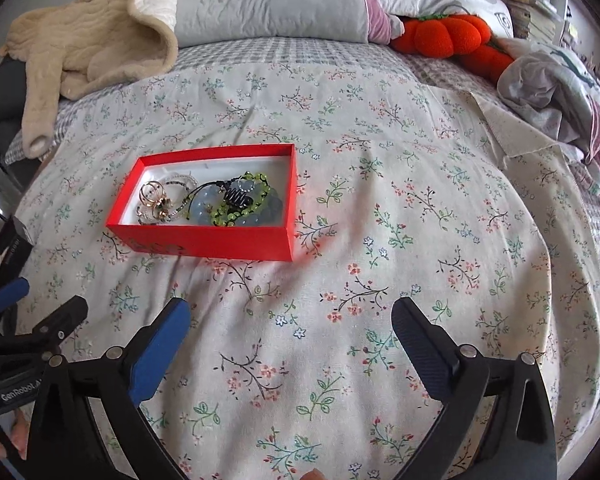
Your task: Organize jewelry
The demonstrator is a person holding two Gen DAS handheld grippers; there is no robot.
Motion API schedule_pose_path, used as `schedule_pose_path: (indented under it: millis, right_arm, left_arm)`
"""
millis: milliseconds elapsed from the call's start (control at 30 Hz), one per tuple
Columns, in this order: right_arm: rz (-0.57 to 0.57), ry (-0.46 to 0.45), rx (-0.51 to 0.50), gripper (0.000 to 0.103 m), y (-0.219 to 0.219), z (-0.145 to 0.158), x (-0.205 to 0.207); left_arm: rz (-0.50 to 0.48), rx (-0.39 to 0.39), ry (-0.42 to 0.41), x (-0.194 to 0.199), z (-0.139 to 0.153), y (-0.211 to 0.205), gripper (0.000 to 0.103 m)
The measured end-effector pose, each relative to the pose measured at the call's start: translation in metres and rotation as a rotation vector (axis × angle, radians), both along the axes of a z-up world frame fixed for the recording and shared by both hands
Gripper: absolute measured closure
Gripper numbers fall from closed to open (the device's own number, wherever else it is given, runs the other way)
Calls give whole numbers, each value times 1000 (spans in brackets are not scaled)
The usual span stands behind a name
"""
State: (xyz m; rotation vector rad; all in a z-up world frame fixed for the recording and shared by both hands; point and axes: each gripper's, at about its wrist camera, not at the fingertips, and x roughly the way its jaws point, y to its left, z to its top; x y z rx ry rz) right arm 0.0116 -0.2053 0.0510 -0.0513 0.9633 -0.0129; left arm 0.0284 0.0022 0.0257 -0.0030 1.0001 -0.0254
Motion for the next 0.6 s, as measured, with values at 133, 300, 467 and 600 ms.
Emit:
schedule_pose_path:
  millis: [133,300,467,600]
  right_arm:
    - [25,-11,-40,1,6,-3,-14]
    - [27,16,0,1,7,-8,-23]
    - [29,28,-16,1,9,-14,-24]
    - [26,43,-18,1,9,-19,-22]
  left_arm:
    - [10,15,-5,-6,0,5,0]
    - [13,26,-12,-10,-3,5,0]
    - [10,23,-4,-9,-7,3,0]
    - [4,27,0,-8,-9,0,0]
